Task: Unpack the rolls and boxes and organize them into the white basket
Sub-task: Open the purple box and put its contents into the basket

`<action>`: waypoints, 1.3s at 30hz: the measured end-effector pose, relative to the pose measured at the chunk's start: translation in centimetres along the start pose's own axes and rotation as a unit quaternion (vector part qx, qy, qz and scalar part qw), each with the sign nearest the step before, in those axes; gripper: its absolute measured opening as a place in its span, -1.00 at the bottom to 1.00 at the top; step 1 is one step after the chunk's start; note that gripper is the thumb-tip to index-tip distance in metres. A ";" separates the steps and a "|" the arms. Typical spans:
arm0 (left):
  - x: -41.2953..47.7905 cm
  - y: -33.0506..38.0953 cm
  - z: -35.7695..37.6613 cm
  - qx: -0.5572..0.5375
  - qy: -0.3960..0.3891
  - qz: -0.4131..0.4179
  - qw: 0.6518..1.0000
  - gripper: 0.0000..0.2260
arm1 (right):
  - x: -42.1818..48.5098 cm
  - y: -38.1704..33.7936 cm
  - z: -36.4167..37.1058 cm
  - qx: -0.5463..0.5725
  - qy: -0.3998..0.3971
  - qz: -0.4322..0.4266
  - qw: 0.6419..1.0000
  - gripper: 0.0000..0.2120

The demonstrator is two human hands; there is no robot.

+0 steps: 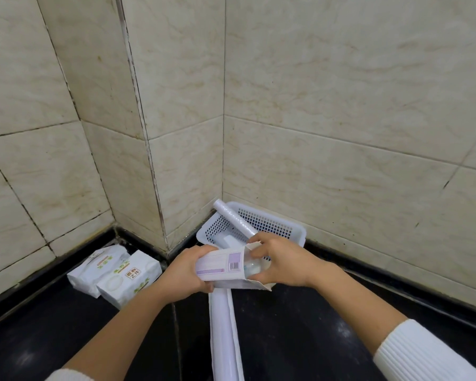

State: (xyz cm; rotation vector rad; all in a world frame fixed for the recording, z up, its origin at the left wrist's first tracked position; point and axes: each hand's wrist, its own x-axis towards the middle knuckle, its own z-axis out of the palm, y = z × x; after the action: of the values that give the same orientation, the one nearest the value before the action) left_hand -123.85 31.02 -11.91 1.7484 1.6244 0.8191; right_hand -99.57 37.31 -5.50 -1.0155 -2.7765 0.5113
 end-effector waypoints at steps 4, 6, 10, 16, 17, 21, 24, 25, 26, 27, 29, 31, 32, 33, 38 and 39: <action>0.0 0.1 0.4 -0.040 -0.006 -0.004 0.999 -0.40 | 0.1 -0.3 1.2 0.028 0.051 0.003 0.998 -0.76; 0.0 0.2 0.6 -0.051 -0.002 -0.005 0.999 -0.39 | 0.2 -0.2 1.4 0.055 0.056 0.009 0.997 -0.77; -0.1 -0.4 0.8 -0.046 0.019 -0.008 0.999 -0.40 | 0.0 0.2 1.1 0.106 0.039 -0.015 0.993 -0.82; -0.5 -1.8 -0.1 0.023 0.128 -0.012 0.991 -0.44 | -1.4 1.6 -1.4 0.254 0.049 0.054 0.964 -0.91; -0.4 -1.8 -0.3 0.046 0.142 -0.003 0.989 -0.45 | -1.6 1.7 -1.6 0.285 0.029 0.069 0.956 -0.91; 0.2 -1.0 -0.3 0.129 0.178 0.034 0.975 -0.55 | -1.6 1.9 -1.8 0.429 -0.033 0.121 0.894 -0.76; 0.5 -0.3 -0.2 0.192 0.204 0.055 0.958 -0.58 | -1.1 2.8 -1.7 0.496 -0.061 0.176 0.848 -0.53; 0.6 0.0 -0.2 0.213 0.210 0.066 0.952 -0.57 | -0.9 3.0 -1.5 0.507 -0.075 0.184 0.839 -0.54; 0.7 0.3 -0.2 0.232 0.212 0.078 0.946 -0.56 | -0.7 3.1 -1.4 0.508 -0.085 0.191 0.836 -0.57; 0.9 0.5 -0.1 0.248 0.213 0.089 0.941 -0.54 | -0.5 3.1 -1.3 0.487 -0.092 0.199 0.845 -0.58; 1.2 1.0 0.1 0.267 0.221 0.104 0.932 -0.53 | -0.1 3.0 -1.0 0.381 -0.113 0.206 0.894 -0.60; 1.5 1.4 0.3 0.268 0.228 0.108 0.930 -0.53 | 0.4 2.6 -0.4 0.276 -0.142 0.204 0.929 -0.64; 1.7 1.5 0.5 0.266 0.228 0.109 0.930 -0.54 | 0.7 2.5 0.0 0.239 -0.148 0.203 0.938 -0.67; 1.8 1.6 0.7 0.266 0.225 0.110 0.931 -0.54 | 0.8 2.3 0.5 0.213 -0.146 0.203 0.945 -0.69; 2.0 0.6 1.7 0.265 0.197 0.107 0.938 -0.53 | -0.2 3.4 1.7 0.210 -0.153 0.165 0.951 -0.82; 2.0 0.2 1.9 0.261 0.194 0.102 0.940 -0.53 | -0.8 3.9 1.5 0.197 -0.150 0.160 0.956 -0.80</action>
State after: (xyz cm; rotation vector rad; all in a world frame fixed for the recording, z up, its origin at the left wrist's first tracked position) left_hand -122.18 32.94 -12.89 2.2590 2.0888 0.9330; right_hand -97.01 39.23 -8.33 -1.3810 -2.5812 1.3031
